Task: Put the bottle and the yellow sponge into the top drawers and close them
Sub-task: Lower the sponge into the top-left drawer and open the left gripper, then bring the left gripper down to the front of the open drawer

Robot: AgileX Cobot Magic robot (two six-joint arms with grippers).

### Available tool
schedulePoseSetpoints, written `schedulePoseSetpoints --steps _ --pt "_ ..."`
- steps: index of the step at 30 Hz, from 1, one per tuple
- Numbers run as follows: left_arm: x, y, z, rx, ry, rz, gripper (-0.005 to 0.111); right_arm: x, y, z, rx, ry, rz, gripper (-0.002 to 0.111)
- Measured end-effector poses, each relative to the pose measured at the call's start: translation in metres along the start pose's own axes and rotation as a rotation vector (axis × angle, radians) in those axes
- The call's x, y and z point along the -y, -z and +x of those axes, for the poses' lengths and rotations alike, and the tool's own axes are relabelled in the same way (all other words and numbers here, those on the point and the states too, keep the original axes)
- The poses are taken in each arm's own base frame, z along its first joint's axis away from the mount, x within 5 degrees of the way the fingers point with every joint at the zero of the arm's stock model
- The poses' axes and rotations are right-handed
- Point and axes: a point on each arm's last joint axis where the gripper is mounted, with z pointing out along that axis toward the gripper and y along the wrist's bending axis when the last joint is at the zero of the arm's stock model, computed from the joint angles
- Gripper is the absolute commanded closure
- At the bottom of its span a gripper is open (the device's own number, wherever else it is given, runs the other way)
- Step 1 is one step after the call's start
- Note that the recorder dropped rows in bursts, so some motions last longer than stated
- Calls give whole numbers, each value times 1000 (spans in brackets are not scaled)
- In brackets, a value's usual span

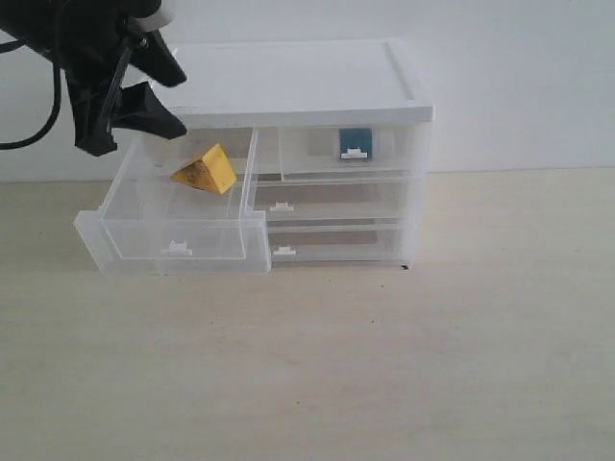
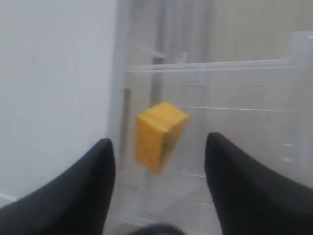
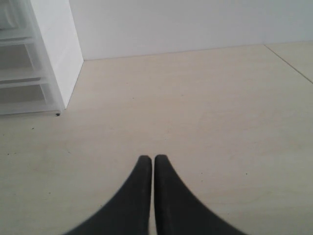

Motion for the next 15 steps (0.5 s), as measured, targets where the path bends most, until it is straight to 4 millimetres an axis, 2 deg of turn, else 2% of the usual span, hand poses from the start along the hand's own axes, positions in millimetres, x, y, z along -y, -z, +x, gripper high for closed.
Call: schedulePoseSetpoints --steps 7,12,15 --pt "22 3 3 -52 115 242 61 0 0 0 0 0 0 108" --pt "26 4 4 -58 96 288 52 0 0 0 0 0 0 108" --pt "26 3 5 -58 65 295 51 0 0 0 0 0 0 108"
